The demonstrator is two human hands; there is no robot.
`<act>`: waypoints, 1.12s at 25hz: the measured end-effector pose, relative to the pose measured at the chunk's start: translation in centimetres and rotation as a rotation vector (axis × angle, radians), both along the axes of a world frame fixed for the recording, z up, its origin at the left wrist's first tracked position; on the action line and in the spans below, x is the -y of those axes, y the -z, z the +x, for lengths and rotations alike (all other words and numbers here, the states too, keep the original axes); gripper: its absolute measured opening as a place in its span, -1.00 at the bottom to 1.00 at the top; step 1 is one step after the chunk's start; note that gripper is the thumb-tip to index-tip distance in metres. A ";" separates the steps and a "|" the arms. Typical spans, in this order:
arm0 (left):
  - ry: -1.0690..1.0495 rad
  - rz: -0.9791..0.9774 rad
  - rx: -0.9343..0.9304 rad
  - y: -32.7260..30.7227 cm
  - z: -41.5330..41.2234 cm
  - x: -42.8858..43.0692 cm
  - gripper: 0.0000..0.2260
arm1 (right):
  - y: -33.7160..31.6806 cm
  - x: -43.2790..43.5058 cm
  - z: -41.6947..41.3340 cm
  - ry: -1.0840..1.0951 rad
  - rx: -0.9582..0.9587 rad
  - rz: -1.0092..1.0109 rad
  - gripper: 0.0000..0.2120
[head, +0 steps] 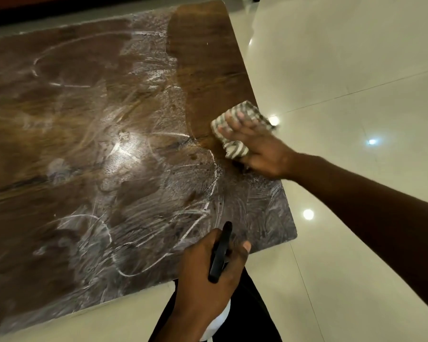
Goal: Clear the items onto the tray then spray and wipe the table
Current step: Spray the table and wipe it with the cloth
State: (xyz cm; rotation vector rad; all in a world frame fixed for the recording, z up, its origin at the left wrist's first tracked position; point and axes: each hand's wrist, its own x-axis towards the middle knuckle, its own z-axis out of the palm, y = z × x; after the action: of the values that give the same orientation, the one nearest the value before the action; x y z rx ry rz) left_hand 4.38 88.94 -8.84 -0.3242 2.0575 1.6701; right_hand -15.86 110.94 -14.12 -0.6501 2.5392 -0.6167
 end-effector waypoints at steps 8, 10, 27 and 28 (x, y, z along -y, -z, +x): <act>-0.105 -0.059 -0.004 0.5 2.9 -1.7 -0.57 | -1.7 -7.0 8.7 -0.514 -0.055 0.053 -0.32; -0.108 -0.044 0.001 0.3 3.6 -2.4 -0.61 | -0.8 -7.1 6.1 -0.399 -0.095 0.020 -0.35; -0.025 -0.058 0.016 -0.1 9.1 -2.9 -0.58 | 0.0 -3.7 13.8 -0.132 -0.085 -0.009 -0.27; -0.026 -0.048 0.018 -0.3 9.4 -2.8 -0.56 | 0.0 -3.0 15.8 -0.250 -0.084 -0.006 -0.24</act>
State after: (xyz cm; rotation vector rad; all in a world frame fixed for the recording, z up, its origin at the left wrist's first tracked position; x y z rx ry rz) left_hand 13.76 91.78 -8.57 -0.3826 2.0907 1.6294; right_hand -0.04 113.91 -14.15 -0.9958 2.4776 -0.5182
